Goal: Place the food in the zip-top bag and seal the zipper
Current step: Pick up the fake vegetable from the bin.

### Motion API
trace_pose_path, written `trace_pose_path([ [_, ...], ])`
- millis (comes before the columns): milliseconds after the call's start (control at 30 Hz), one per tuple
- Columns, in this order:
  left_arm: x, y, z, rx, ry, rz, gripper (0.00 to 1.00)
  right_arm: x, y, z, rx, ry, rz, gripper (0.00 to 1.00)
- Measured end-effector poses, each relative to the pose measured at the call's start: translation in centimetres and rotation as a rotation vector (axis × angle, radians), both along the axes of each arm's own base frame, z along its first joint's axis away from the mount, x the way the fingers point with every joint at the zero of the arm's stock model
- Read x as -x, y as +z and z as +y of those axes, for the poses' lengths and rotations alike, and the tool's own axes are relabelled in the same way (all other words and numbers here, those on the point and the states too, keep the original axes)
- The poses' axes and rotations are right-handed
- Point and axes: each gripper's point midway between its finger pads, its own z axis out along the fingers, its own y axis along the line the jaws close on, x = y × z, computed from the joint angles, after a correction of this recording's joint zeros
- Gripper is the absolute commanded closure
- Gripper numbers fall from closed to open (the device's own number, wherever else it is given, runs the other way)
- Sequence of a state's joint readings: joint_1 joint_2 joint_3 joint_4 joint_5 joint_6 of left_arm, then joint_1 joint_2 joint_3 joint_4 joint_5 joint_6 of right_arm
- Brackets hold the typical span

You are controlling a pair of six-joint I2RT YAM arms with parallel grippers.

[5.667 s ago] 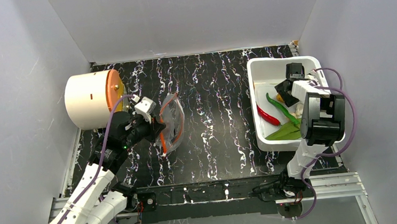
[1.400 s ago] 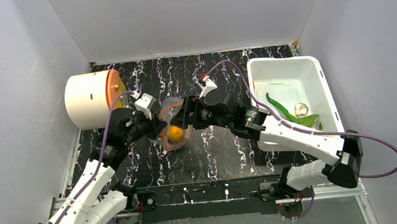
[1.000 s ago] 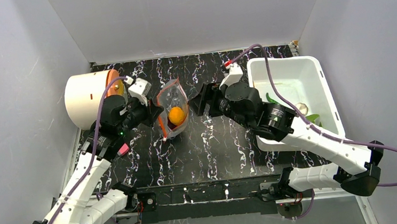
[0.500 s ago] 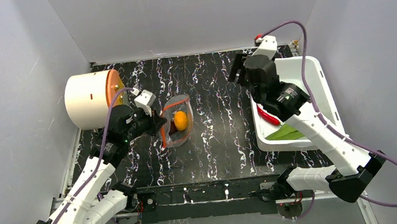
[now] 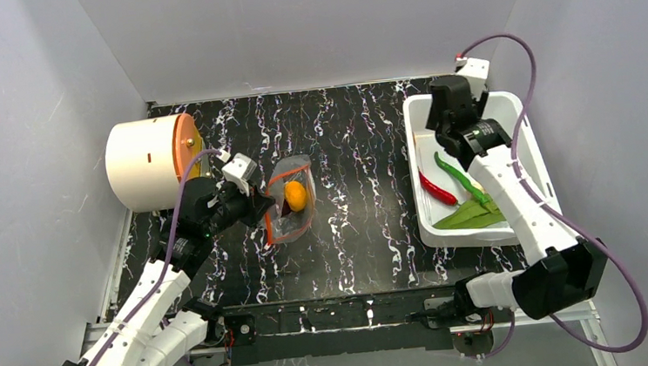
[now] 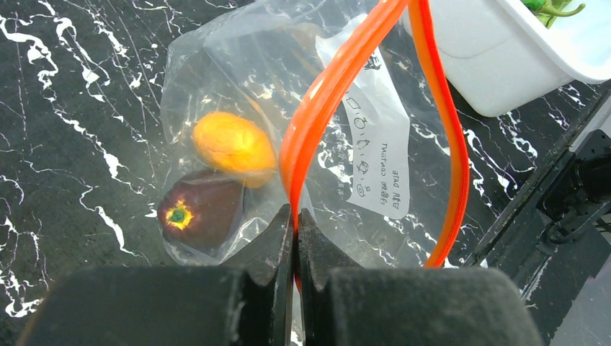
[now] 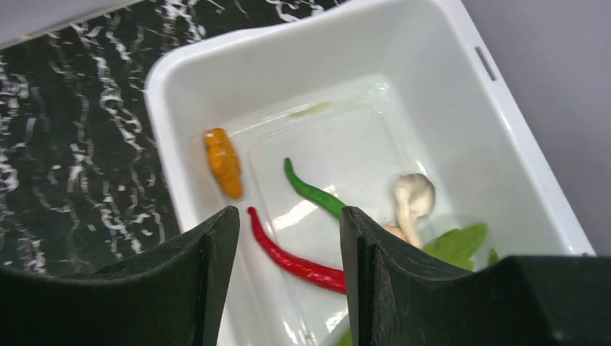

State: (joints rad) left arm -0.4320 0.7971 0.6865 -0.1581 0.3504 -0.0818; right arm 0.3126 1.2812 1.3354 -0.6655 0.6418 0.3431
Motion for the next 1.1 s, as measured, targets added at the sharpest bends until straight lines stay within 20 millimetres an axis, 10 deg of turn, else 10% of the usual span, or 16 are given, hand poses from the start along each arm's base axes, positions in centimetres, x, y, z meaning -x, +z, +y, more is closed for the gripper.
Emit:
trace_pose_path([
  [267,0.3,0.1,-0.3,0.011,-0.023,0.002,1.0,-1.2,-5.6,-6.7,0.022,-0.008,0.167,0.45],
  [1100,0.2,-0.7,-0.7,-0.001,-0.035,0.032,1.0,-4.1,-21.8,-6.5,0.089,0.366,0.579,0.6],
])
